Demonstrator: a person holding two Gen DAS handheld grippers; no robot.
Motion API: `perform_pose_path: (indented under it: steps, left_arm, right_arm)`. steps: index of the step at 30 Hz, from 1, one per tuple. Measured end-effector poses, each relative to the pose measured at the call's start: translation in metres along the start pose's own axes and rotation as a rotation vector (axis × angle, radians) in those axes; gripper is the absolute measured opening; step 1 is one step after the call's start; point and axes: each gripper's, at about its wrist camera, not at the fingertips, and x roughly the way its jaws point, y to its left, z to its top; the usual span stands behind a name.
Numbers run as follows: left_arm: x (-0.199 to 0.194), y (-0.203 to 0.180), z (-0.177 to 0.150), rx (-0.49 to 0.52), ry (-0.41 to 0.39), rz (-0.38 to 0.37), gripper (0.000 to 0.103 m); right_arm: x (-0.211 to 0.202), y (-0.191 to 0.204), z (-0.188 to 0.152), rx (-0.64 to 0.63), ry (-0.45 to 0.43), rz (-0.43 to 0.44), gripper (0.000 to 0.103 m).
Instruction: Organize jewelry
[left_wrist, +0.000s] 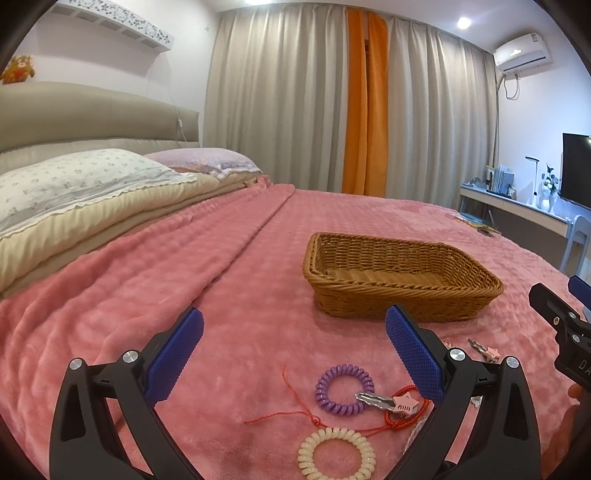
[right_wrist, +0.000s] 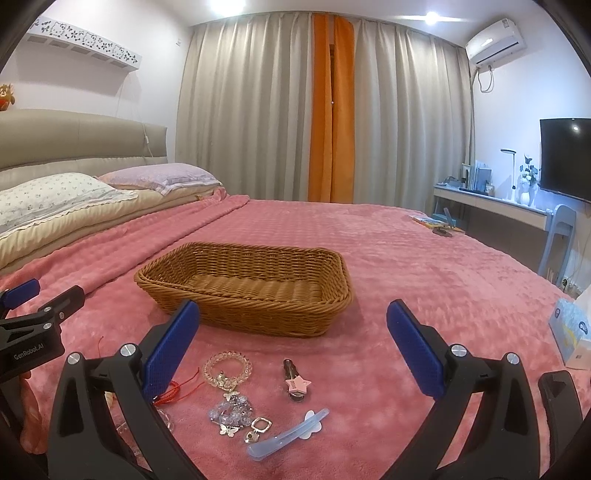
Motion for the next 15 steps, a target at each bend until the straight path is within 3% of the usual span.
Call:
perform_pose_path:
  steps: [15]
  left_arm:
    - [0.0041, -0.0032, -0.0059, -0.004, 0.017, -0.003, 0.096]
  right_arm:
    - [0.0004, 0.0021, -0.0015, -0.009, 0.002, 0.005, 0.097]
